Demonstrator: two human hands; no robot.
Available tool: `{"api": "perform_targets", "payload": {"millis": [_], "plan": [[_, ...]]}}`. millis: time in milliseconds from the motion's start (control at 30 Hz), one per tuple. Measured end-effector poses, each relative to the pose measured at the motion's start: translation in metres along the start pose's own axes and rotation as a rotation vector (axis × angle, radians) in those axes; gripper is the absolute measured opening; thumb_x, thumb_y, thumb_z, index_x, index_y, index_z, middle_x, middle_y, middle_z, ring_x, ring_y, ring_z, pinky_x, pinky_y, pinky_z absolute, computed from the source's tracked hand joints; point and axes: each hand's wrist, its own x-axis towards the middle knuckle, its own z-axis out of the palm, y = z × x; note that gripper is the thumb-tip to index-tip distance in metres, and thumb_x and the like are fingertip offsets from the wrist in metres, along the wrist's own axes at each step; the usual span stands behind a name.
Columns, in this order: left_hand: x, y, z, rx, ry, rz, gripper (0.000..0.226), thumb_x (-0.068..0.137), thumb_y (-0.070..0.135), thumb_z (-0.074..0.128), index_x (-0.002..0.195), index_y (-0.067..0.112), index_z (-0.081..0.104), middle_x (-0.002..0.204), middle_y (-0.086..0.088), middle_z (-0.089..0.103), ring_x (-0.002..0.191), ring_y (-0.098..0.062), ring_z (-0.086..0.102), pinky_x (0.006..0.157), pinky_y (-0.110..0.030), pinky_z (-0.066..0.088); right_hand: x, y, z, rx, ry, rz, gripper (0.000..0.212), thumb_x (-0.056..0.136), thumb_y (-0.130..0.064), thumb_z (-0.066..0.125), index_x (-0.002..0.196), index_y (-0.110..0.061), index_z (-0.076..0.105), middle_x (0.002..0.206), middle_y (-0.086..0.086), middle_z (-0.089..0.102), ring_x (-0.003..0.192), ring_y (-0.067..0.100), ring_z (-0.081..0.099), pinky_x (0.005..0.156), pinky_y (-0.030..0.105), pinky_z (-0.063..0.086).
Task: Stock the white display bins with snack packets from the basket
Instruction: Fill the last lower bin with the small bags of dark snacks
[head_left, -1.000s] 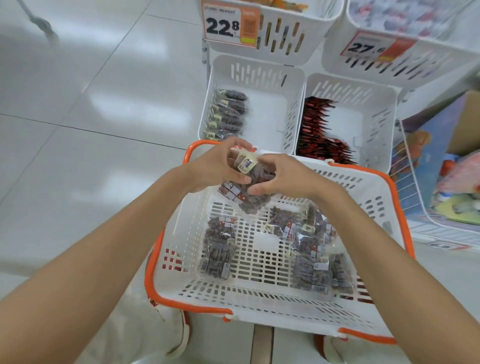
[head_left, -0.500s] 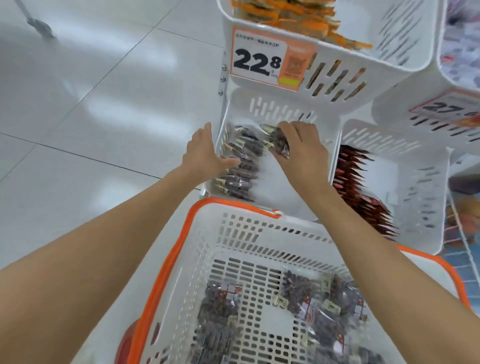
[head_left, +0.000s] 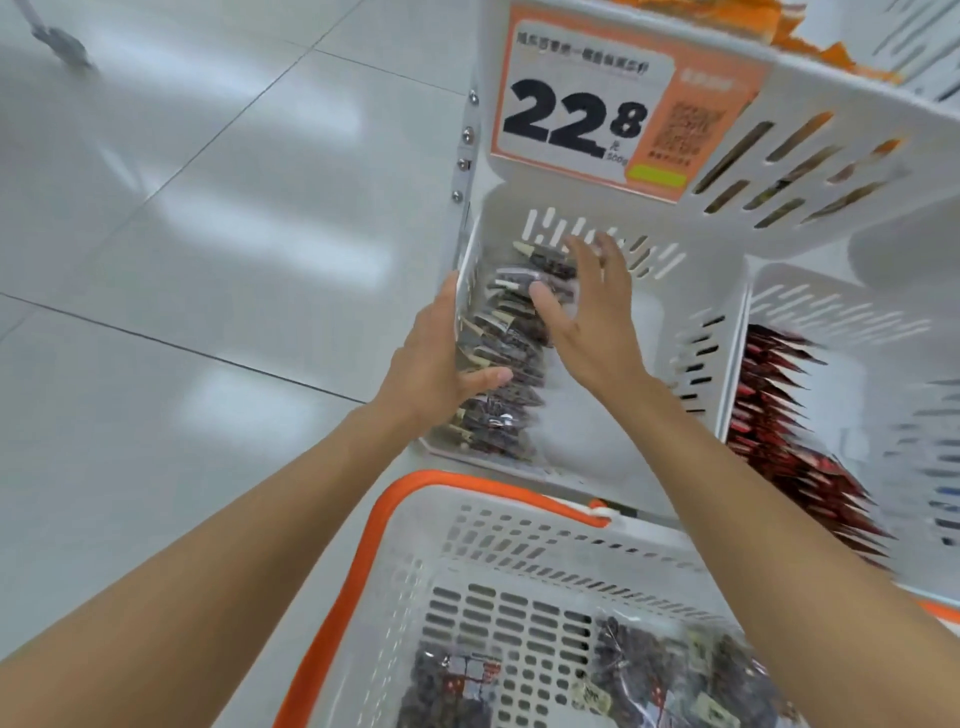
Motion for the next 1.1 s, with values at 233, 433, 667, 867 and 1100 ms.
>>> {"api": "perform_targets", "payload": {"millis": [233,433,667,867,1100], "plan": [[-0.004,0.004,0.000,-0.018,-0.011,0.006,0.115,0.069,0.053,0.080,0.153,0.034,0.004,0.150,0.004,0.037,0.133,-0.014,0.042,0.107,-0.048,0.041,0.012,-0.016,0.023,0.005,0.049,0.172,0.054,0.098,-0.049,0.047,0.145,-0.025,0.039,0.158,0.011,0.015,0.143,0.028,0.022,0.110,0.043,0.033],[-0.008,0.006,-0.001,-0.065,-0.029,0.022,0.113,0.074,0.041,0.080,0.154,0.030,0.001,0.156,0.007,0.030,0.134,-0.010,0.039,0.108,-0.033,0.037,0.014,-0.017,0.028,-0.094,0.106,0.231,0.058,0.095,-0.051,0.050,0.147,-0.027,0.036,0.160,0.010,0.015,0.147,0.030,0.015,0.114,0.049,0.022],[-0.010,0.010,-0.001,-0.110,-0.029,0.022,0.108,0.077,0.034,0.080,0.153,0.028,0.004,0.150,0.014,0.034,0.117,0.005,0.040,0.097,-0.021,0.037,0.015,-0.019,0.023,0.230,0.115,0.116,0.052,0.089,-0.027,0.066,0.138,-0.020,0.049,0.147,0.003,0.037,0.130,0.012,0.042,0.111,0.027,0.034],[-0.010,0.013,-0.003,-0.112,-0.055,-0.020,0.109,0.077,0.032,0.080,0.153,0.030,0.001,0.147,0.017,0.033,0.114,0.008,0.038,0.092,-0.013,0.034,0.017,-0.007,0.021,0.125,-0.026,0.104,0.068,0.088,-0.038,0.066,0.147,-0.027,0.035,0.160,0.003,0.012,0.144,0.019,0.027,0.116,0.042,0.031],[-0.021,0.025,-0.019,0.116,0.000,-0.192,0.093,0.079,0.040,0.077,0.150,0.021,0.020,0.136,-0.011,0.050,0.123,-0.030,0.050,0.100,-0.041,0.044,-0.028,-0.025,-0.016,0.052,-0.115,0.072,0.075,0.091,-0.041,0.064,0.153,-0.039,0.020,0.164,-0.003,-0.004,0.151,0.016,0.000,0.121,0.039,0.013]]}}
